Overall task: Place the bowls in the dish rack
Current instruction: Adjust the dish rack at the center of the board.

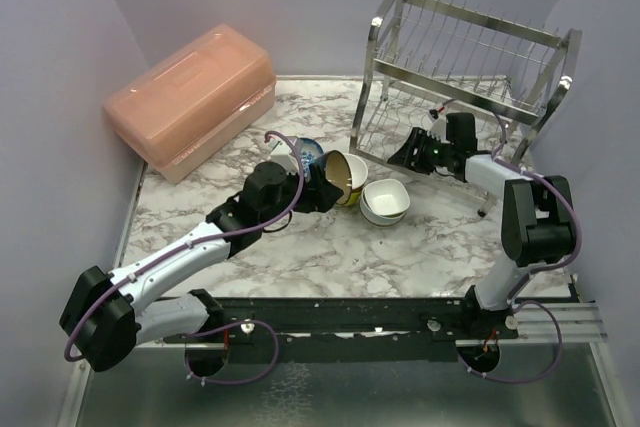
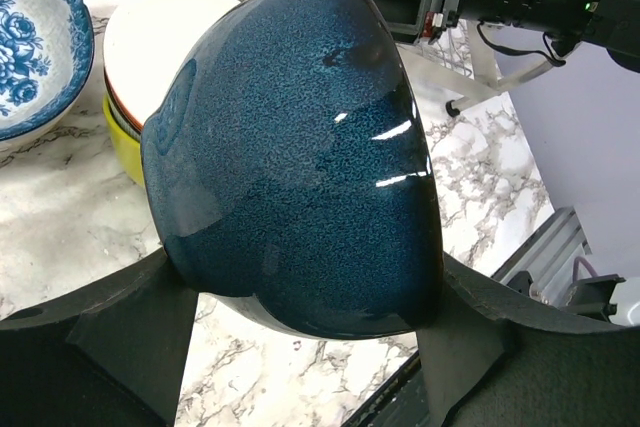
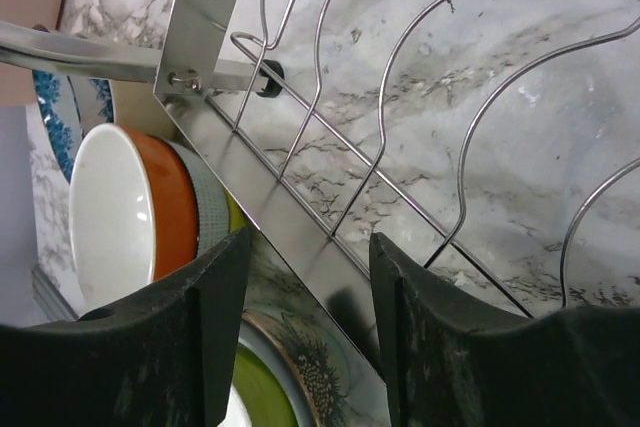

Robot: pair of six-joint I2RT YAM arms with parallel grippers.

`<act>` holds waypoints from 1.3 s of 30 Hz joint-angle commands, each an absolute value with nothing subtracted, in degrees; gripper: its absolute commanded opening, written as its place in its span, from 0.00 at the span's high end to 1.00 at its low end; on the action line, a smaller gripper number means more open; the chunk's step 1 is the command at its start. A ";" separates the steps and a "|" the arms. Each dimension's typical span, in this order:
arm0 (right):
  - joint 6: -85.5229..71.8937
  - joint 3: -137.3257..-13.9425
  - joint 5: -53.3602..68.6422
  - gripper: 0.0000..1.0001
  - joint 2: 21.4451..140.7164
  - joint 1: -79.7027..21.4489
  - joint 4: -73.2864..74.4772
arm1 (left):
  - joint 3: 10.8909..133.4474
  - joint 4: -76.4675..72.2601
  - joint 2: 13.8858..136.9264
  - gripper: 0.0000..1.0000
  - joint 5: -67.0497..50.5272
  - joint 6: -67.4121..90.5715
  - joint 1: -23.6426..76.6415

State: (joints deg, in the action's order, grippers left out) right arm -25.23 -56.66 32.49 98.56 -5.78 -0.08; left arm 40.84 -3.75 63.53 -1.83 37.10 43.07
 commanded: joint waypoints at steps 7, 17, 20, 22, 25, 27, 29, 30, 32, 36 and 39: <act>-26.37 -55.40 43.02 0.47 94.71 -7.65 6.36 | 42.25 -9.62 59.60 1.00 -0.43 36.52 42.87; -29.42 -53.72 44.33 0.41 90.61 -7.65 3.25 | 41.30 -9.50 57.67 1.00 1.50 36.30 42.76; -32.65 -50.84 45.74 0.39 87.70 -7.65 -2.47 | 41.05 -9.49 57.18 1.00 1.73 36.51 42.78; -34.71 -48.89 46.62 0.38 85.63 -7.65 -5.78 | 40.66 -9.54 56.76 1.00 1.97 36.66 42.79; -38.53 -45.73 49.13 0.36 83.07 -7.65 -10.55 | 40.19 -9.52 56.08 1.00 2.42 36.82 42.80; -41.59 -43.77 50.87 0.36 81.71 -7.65 -14.18 | 39.92 -9.56 55.63 1.00 2.70 36.83 42.76; -44.22 -41.86 52.22 0.36 80.34 -7.65 -17.73 | 39.74 -9.56 55.26 1.00 2.97 36.83 42.83; -44.85 -41.16 52.55 0.35 79.50 -7.65 -18.29 | 39.71 -9.58 55.09 1.00 2.99 36.84 42.82; -45.12 -40.15 52.87 0.35 77.88 -7.65 -18.53 | 39.52 -9.53 54.63 1.00 3.06 36.86 42.79; -44.14 -38.07 52.86 0.34 73.86 -7.65 -16.79 | 38.77 -9.55 53.60 1.00 3.55 36.96 42.79; -44.02 -36.21 52.28 0.33 70.49 -7.64 -15.77 | 38.13 -9.62 53.01 1.00 4.40 37.33 42.78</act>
State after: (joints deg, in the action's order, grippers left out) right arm -43.40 -38.41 50.76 74.50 -7.51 -15.09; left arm 38.24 -3.75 56.01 2.13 37.06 43.07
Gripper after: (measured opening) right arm 0.663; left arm 0.762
